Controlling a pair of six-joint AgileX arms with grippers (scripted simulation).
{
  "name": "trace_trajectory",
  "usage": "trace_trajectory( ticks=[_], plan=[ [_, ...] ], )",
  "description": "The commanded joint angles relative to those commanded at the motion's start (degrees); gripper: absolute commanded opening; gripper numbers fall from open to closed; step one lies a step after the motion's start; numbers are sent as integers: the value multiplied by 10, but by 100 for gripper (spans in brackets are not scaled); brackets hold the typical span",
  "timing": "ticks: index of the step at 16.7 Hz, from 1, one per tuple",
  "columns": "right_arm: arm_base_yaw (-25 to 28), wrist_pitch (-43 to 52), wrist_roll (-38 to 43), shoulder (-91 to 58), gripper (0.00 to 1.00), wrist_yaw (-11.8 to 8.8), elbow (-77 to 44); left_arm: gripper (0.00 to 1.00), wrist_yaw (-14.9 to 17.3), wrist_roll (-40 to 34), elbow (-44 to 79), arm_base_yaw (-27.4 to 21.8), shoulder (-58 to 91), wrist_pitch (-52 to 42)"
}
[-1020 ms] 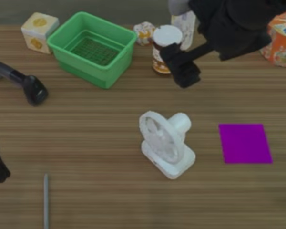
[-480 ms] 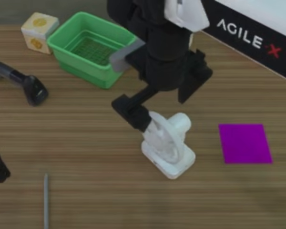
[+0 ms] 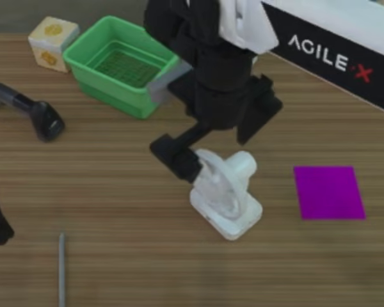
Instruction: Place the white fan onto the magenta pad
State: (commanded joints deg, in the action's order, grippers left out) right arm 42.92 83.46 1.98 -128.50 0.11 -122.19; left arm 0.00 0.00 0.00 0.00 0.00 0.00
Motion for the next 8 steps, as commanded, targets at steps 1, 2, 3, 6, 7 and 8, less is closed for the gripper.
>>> trace_trajectory(
  ticks=[1,2,3,6,7,8],
  plan=[
    [0,-18,0,2,100,0,23,100,0,0,0,0,0,0],
    [1,-38,1,4,100,0,47,100,0,0,0,0,0,0],
    [1,-57,1,6,100,0,67,100,0,0,0,0,0,0],
    [2,-81,2,8,100,0,91,100,0,0,0,0,0,0],
    [2,-81,2,8,100,0,91,100,0,0,0,0,0,0],
    [2,-81,2,8,100,0,91,100,0,0,0,0,0,0]
  ],
)
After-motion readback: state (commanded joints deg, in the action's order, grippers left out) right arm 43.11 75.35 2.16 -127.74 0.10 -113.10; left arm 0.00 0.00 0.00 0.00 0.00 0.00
